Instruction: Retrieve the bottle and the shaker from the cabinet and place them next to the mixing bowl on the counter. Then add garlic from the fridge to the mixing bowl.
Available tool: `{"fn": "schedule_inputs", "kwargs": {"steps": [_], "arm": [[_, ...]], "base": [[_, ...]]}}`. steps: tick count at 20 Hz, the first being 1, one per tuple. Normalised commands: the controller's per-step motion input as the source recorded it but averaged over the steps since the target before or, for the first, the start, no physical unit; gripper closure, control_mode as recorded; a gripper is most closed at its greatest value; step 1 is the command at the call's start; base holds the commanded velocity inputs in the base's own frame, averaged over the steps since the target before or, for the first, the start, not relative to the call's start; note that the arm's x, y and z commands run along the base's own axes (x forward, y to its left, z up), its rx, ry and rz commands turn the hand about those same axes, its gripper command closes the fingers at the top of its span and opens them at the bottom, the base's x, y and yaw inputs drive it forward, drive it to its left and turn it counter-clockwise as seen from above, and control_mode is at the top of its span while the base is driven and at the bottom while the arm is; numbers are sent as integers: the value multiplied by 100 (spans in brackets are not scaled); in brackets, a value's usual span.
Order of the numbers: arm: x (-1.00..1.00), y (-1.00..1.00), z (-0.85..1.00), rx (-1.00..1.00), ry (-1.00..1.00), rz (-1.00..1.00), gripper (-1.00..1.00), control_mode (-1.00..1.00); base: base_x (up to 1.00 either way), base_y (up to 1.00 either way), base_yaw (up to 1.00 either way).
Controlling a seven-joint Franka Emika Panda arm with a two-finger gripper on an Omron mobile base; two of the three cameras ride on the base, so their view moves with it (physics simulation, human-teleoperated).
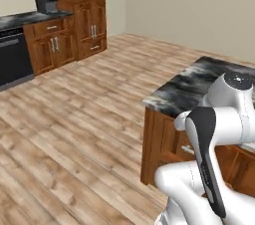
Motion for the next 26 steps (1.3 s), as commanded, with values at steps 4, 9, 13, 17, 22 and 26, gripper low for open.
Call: {"fn": "schedule_inputs", "kwargs": {"steps": [4, 9, 13, 17, 22, 26], "arm": [[0, 0, 0, 0, 0, 0, -100, 100], [0, 0, 0, 0, 0, 0, -100, 100], [0, 0, 0, 0, 0, 0, -100, 100], [0, 0, 0, 0, 0, 0, -100, 100], [0, 0, 0, 0, 0, 0, -100, 100], [0, 0, 0, 0, 0, 0, -100, 100]], "base": [[-33, 0, -61], [-15, 0, -69], [-4, -2, -66], [2, -31, -61], [17, -55, -58], [50, -54, -51]]}}
